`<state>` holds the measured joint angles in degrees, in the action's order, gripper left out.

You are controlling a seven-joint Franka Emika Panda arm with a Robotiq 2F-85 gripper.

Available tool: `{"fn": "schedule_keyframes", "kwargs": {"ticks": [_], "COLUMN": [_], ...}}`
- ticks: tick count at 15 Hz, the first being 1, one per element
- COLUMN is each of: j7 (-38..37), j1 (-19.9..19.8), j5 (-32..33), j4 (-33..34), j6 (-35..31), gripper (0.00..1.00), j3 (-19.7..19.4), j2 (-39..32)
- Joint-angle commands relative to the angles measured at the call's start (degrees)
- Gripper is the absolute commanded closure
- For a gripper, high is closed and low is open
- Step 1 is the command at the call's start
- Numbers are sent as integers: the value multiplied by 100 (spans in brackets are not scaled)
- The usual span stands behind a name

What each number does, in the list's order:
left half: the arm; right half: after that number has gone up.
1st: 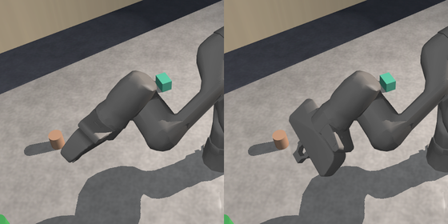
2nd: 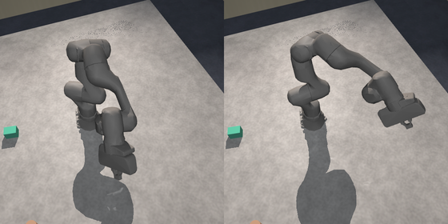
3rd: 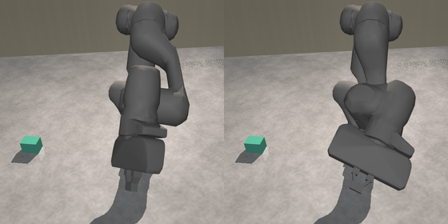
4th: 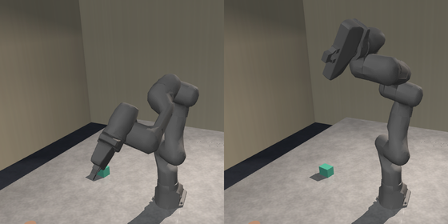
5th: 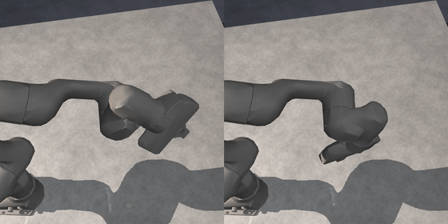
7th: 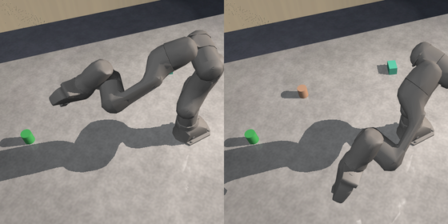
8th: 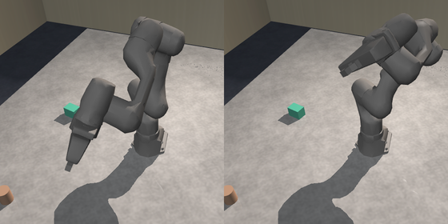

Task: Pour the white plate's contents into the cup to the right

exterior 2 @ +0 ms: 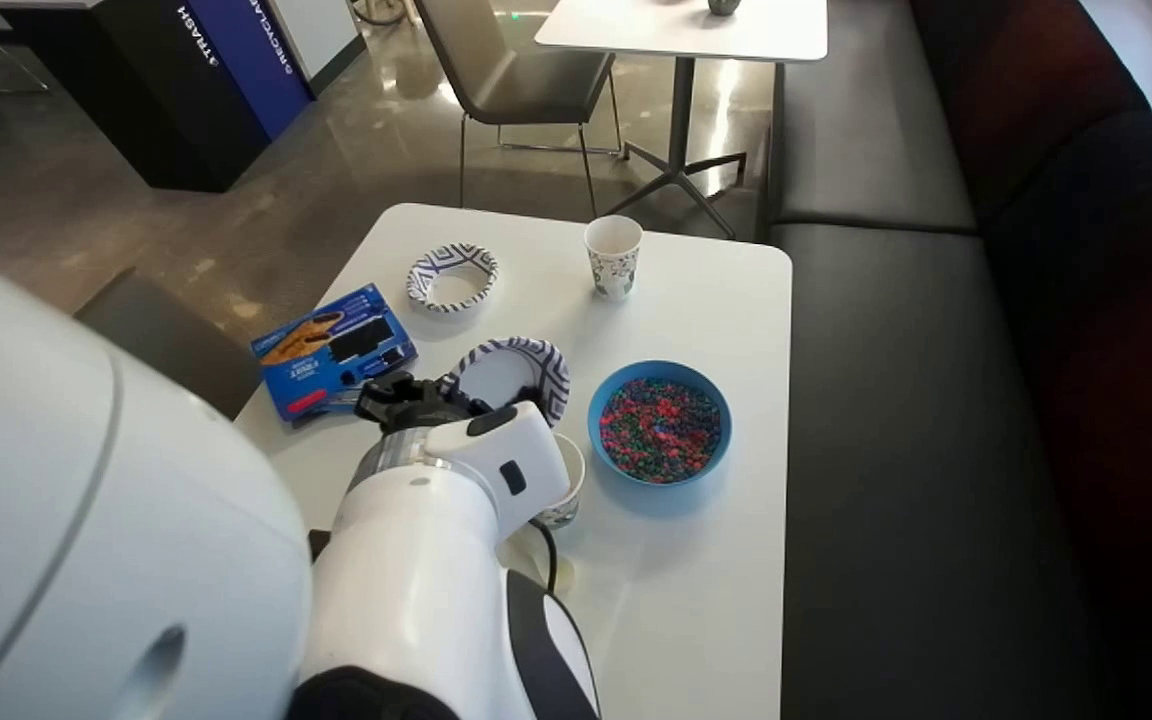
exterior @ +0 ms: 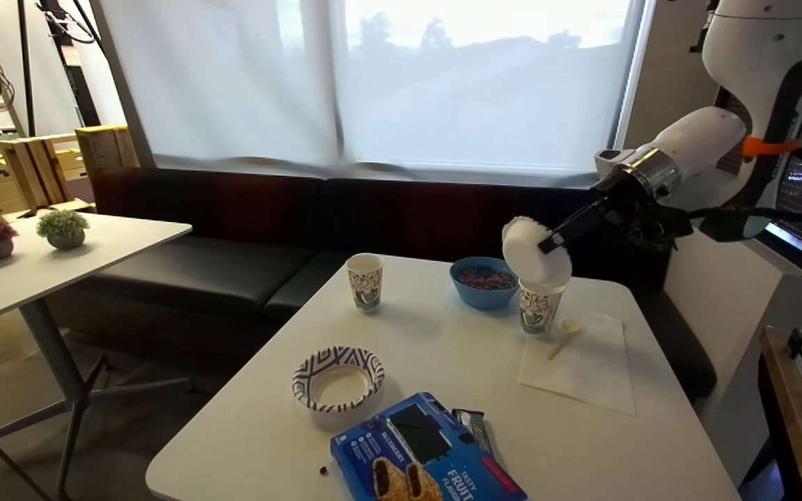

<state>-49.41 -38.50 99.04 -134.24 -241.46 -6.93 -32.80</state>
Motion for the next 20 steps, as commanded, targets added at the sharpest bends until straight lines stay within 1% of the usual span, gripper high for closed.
{"fn": "schedule_keyframes", "kwargs": {"ticks": [1, 5, 20], "j7": [53, 44, 20], "j1": [281, 185, 188], "j5": [-105, -61, -55], "j4": [-11, 20, 52], "j6": [-154, -163, -166], "gripper": [94, 94, 94], "j3": [-293, -238, -223], "j2": [-23, -33, -62]}}
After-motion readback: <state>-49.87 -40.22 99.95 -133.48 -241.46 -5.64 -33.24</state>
